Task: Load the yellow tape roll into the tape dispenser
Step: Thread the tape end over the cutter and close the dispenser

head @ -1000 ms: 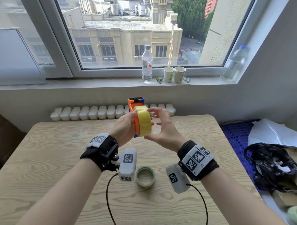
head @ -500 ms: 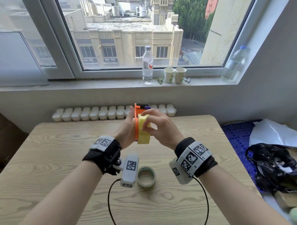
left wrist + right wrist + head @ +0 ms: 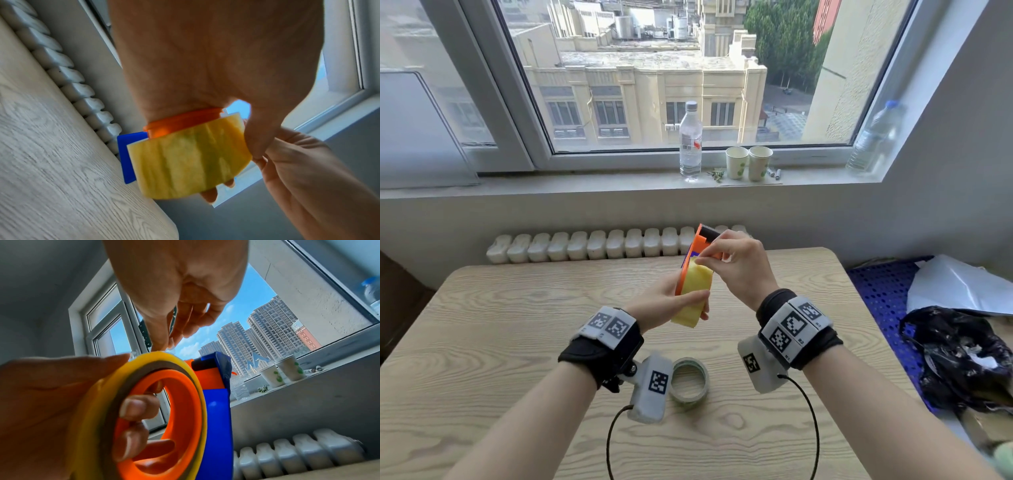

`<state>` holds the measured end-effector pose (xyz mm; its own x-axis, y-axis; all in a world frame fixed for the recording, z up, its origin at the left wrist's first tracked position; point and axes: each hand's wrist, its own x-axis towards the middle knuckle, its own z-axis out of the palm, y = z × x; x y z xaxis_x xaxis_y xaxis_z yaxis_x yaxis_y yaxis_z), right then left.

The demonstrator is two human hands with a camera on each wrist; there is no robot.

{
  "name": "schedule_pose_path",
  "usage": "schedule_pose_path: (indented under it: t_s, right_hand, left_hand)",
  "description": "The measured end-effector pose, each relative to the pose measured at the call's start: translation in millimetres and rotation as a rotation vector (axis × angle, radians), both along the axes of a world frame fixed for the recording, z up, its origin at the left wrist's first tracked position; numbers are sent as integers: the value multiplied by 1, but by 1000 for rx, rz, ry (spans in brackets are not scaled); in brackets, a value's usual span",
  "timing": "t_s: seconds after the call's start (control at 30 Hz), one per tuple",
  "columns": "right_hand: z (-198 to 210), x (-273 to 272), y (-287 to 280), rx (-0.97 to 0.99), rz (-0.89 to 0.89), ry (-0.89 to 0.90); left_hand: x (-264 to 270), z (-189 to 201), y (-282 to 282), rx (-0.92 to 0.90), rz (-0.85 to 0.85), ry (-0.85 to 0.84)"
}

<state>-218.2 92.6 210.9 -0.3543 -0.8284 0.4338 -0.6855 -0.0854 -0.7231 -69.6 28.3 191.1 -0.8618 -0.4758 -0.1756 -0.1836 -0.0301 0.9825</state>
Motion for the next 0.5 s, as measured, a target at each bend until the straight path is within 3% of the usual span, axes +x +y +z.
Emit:
schedule_pose_path:
  t_s: [0.2,0.37,0.5]
  right_hand:
    - [3,0,2,6,4,17]
    - [5,-4,-1,38,-49,-46]
    - [5,-5,-3,74,-59,-25]
  left_hand:
    - [-1,2,4,-94,34,-76]
    - [-5,1,10,-103,135,-54]
    - [-5,-1,15,-102,116,-49]
